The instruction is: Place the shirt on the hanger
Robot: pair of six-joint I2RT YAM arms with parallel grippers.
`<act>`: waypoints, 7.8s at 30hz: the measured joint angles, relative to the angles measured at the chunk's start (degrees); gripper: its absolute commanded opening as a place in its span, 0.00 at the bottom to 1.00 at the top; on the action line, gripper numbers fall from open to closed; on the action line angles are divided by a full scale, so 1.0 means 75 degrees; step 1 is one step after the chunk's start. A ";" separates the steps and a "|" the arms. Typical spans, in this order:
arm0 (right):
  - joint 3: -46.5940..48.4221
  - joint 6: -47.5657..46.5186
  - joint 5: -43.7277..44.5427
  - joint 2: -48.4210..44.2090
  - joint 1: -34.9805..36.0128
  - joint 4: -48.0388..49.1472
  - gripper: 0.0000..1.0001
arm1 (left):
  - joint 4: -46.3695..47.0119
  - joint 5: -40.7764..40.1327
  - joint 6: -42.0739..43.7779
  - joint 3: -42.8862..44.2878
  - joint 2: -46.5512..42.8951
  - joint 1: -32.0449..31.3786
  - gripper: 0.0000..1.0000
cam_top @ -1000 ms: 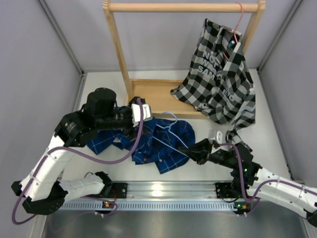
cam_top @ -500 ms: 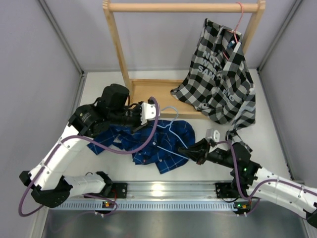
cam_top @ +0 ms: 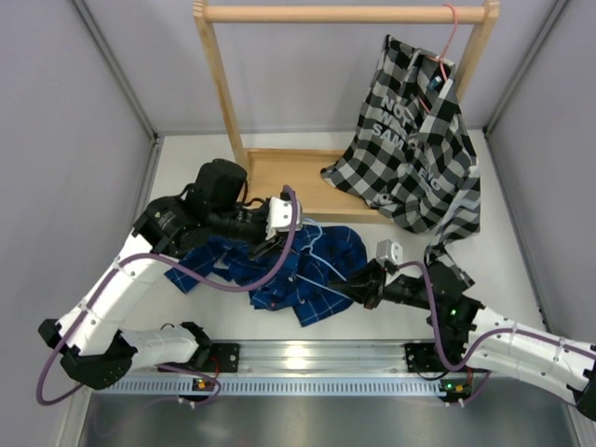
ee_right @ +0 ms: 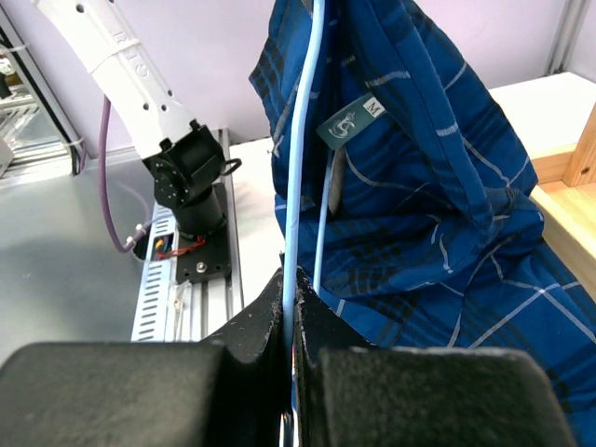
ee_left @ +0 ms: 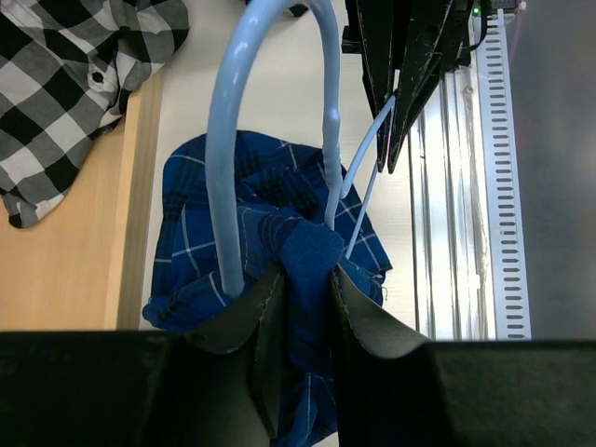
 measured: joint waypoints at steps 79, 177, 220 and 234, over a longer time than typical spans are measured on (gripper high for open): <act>0.2025 0.3107 0.3436 0.4331 -0.1250 0.0510 0.00 | 0.4870 -0.4118 -0.3885 -0.2990 -0.3130 -0.0055 0.00; 0.1268 0.5974 -0.1629 0.5525 -0.4730 0.1888 0.25 | 0.3022 -0.4205 -0.4809 -0.3526 -0.1836 -0.0350 0.00; 0.5170 0.2323 0.0198 0.5502 -0.4715 -0.2731 0.00 | 0.3101 -0.4532 -0.4972 -0.3649 -0.1647 -0.0341 0.00; 0.4068 0.2932 0.0740 0.2658 -0.3258 -0.2777 0.00 | 0.2465 -0.6362 -0.5683 -0.1518 -0.1017 -0.0350 0.00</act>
